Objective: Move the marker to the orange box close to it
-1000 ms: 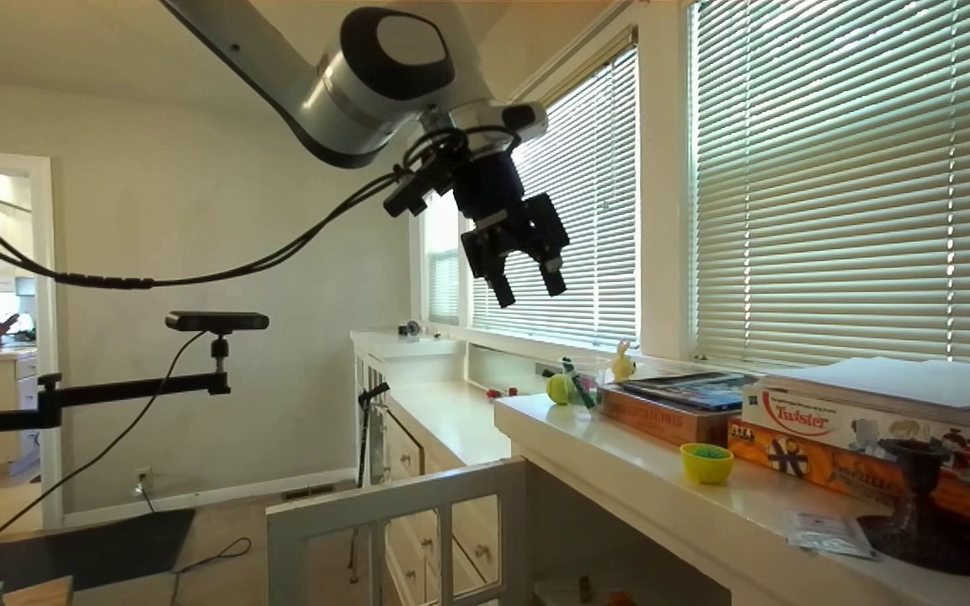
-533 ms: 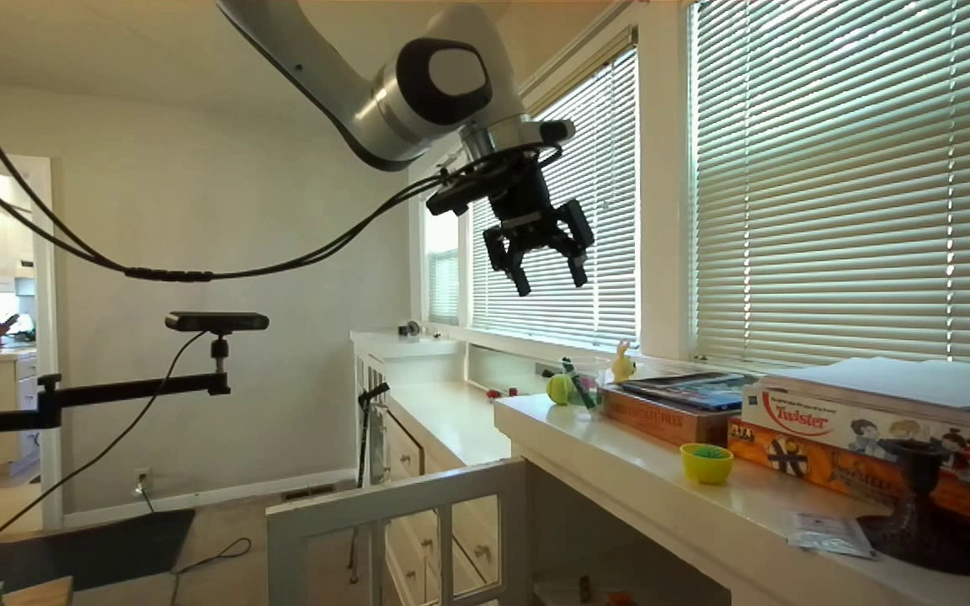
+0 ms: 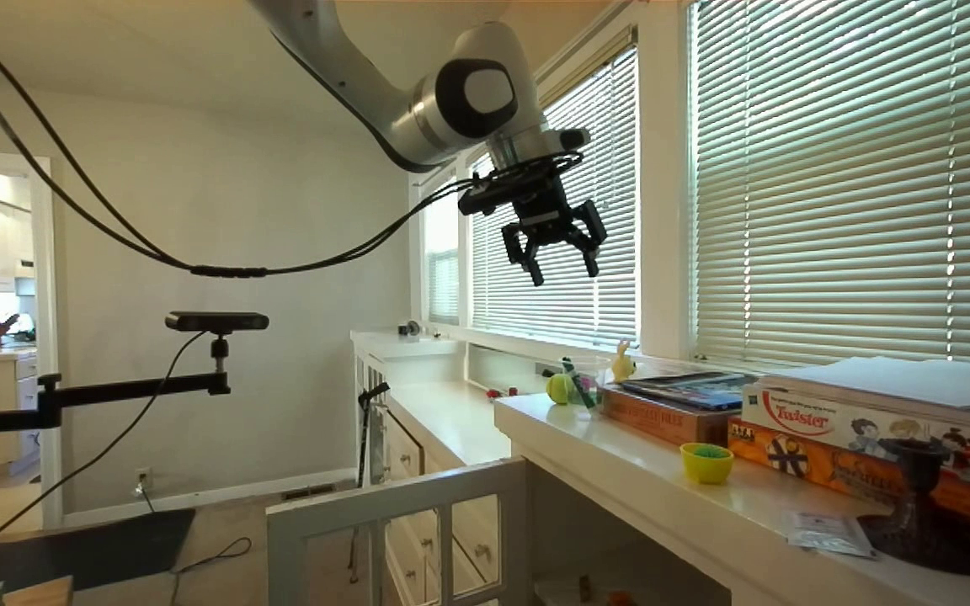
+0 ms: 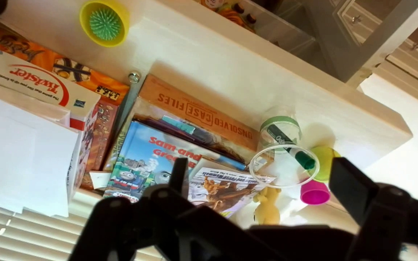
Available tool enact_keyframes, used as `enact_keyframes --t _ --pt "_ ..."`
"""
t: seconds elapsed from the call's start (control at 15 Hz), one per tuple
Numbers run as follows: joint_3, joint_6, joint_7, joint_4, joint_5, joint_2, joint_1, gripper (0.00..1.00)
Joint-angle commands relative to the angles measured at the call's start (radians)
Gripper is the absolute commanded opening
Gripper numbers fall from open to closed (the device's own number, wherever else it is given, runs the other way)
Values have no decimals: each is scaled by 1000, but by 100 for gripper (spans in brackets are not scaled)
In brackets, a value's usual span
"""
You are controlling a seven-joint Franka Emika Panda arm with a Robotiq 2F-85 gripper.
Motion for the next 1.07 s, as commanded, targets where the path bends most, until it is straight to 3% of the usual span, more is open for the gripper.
enact_keyframes --t 0.0,0.53,1.0 --pt "-1 -4 1 6 -1 4 2 100" --pt "9 49 -54 87 44 96 -10 100" --pt "77 19 -224 336 123 300 -48 100"
